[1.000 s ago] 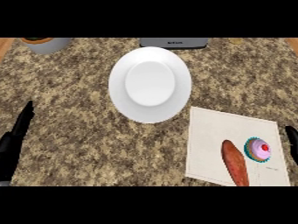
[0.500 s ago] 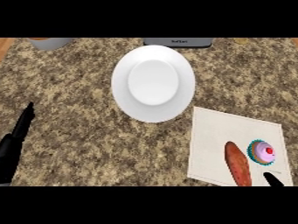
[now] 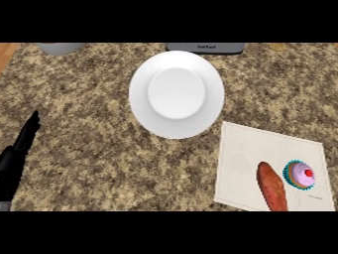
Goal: Pick the cupcake from the placemat and place it in the plate
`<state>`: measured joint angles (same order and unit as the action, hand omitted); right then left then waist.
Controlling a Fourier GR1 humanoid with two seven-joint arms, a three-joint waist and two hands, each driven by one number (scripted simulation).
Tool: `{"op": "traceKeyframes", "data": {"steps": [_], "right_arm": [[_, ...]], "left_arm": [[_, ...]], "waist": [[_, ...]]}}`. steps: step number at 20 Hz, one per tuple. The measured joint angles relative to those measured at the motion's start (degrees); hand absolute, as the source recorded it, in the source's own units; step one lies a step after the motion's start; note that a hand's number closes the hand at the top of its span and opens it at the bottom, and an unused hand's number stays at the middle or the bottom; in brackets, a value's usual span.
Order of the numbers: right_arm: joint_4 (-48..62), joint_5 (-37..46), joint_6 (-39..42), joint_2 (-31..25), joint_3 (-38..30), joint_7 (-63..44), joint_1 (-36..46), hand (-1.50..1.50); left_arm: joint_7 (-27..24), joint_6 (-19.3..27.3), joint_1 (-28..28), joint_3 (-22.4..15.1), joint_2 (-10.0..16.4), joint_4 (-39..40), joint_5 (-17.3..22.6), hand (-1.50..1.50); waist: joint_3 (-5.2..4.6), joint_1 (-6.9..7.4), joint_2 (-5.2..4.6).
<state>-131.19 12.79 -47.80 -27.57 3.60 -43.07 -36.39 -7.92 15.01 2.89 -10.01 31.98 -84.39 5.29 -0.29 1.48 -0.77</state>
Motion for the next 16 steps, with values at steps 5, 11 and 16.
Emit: {"op": "traceKeyframes", "data": {"steps": [5, 11, 16], "right_arm": [[1.65, -2.42, 7.66, -6.53, -3.14, -12.44, 7.52, -1.50], [7.53, -6.07, 14.15, -9.97, -1.18, -16.89, 14.24, -1.50], [11.81, -7.84, 18.11, -9.97, 0.11, -17.43, 19.15, -1.50]], "left_arm": [[-0.56, -0.19, 1.47, 0.33, -0.60, -0.70, -0.47, 0.00], [0.26, -0.80, 1.96, 1.41, -0.77, -1.66, -0.91, 0.00], [-1.18, -1.62, 2.17, 2.67, -2.33, 0.44, -1.77, 0.00]], "waist": [[0.13, 0.11, 0.29], [0.24, -0.41, 0.55], [0.27, -0.96, 0.66]]}}
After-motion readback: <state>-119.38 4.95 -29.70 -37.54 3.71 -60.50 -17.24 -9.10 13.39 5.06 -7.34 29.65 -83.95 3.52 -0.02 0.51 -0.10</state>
